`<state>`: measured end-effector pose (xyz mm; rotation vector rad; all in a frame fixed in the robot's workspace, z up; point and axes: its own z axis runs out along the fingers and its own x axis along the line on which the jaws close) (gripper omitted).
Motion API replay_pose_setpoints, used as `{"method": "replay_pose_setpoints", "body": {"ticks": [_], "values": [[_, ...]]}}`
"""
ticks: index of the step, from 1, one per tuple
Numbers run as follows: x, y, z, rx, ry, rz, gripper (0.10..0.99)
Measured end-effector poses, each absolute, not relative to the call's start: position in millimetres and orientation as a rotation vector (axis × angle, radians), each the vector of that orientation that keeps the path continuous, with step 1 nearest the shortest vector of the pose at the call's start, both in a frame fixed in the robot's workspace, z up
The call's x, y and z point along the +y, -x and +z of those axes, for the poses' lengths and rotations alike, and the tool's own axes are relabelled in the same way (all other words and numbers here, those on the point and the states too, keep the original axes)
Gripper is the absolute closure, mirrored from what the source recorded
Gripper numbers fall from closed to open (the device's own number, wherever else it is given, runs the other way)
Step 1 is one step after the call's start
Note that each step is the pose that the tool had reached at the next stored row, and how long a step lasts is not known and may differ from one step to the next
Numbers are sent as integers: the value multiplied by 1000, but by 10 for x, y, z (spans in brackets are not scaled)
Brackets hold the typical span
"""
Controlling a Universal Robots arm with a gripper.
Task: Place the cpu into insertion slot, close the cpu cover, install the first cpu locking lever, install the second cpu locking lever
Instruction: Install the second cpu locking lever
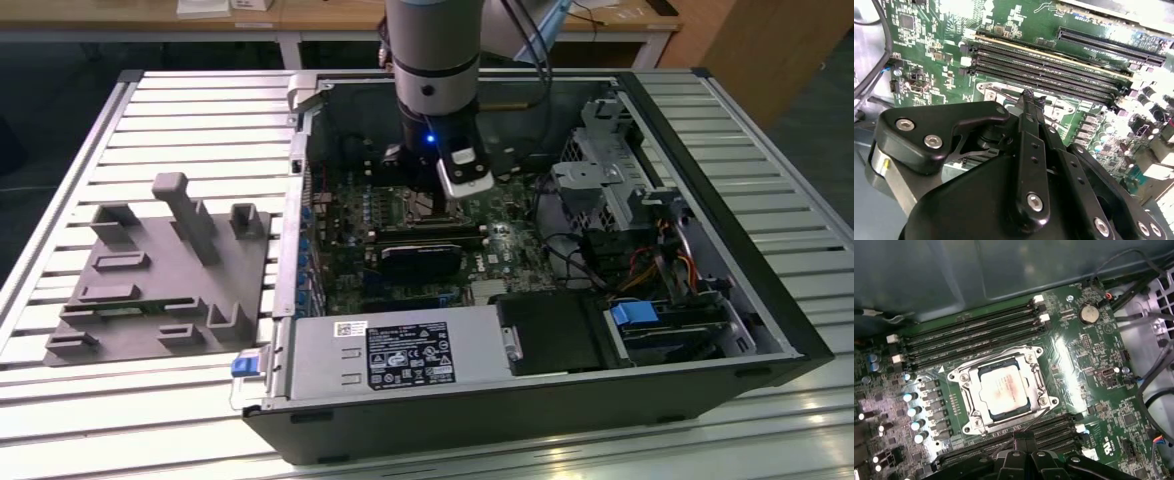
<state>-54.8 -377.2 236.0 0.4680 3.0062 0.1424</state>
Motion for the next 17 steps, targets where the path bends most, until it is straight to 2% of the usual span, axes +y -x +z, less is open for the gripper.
{"method": "replay_pose_setpoints", "body": {"ticks": [10,17], "values": [[-3814,630,2302,3013,-432,150,984],[-3862,667,2245,3016,-430,217,984]]}}
